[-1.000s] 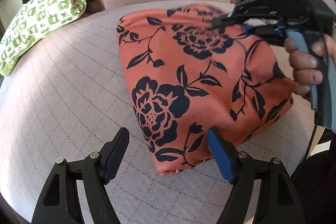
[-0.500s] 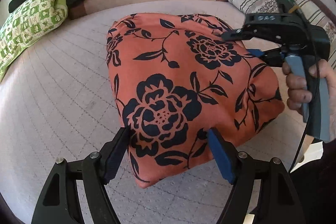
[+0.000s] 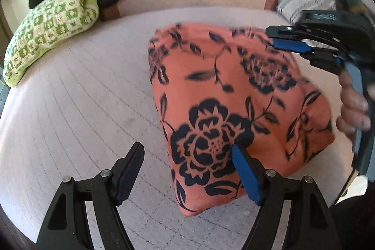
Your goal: Fold small clothes
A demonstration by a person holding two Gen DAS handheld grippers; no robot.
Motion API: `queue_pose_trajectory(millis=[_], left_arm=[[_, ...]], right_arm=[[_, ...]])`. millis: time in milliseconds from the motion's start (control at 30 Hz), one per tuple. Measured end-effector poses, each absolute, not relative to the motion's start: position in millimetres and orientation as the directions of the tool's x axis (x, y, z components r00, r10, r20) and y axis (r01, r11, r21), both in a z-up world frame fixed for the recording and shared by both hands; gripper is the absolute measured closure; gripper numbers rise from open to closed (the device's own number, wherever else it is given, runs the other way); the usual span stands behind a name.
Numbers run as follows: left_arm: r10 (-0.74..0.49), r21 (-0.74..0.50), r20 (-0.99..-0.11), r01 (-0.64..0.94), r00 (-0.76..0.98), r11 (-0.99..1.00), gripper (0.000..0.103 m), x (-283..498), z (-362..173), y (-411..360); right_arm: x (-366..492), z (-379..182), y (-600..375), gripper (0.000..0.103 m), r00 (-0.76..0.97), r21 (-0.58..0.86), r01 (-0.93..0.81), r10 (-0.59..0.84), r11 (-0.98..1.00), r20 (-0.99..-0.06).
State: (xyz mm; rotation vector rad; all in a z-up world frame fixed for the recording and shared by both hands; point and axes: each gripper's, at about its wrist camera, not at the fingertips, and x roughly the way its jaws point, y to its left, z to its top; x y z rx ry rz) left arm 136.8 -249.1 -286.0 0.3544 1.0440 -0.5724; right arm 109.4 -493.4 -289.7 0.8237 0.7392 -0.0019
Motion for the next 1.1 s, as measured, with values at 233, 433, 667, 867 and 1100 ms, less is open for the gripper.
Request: queue_pose_trajectory(millis=[233, 433, 667, 867, 1100], left_arm=[[-0.244, 0.001, -0.915, 0.606, 0.322, 0.796, 0.019, 142.7, -306.0, -252.5], [-0.266, 0.004, -0.892, 0.594, 0.366, 0.805, 0.019, 137.1, -285.6, -233.0], [-0.243, 0.017, -0.892, 0.566, 0.381, 0.825, 0.019, 127.8, -289.8, -217.9], [-0.204, 0.028, -0.915, 0.558, 0.348, 0.829, 0.016, 129.0, -308.7, -221.4], [-0.268, -0.022, -0.891, 0.554, 0.367, 0.832, 0.016, 143.3, -284.2, -216.2]], right_arm=[[133.8, -333.7, -505.4, 0.082, 0.655, 0.648, 0.41, 0.287, 0.641, -0.699], [93.7, -289.4, -480.0, 0.077, 0.711, 0.654, 0.263, 0.316, 0.709, -0.628], [41.2, -291.2, -450.8, 0.077, 0.665, 0.651, 0.208, 0.383, 0.73, -0.642], [21.7, -326.5, -439.0, 0.093, 0.587, 0.604, 0.3, 0.357, 0.738, -0.727], [34.8, -287.0, -453.1, 0.087, 0.658, 0.622, 0.252, 0.341, 0.741, -0.672]])
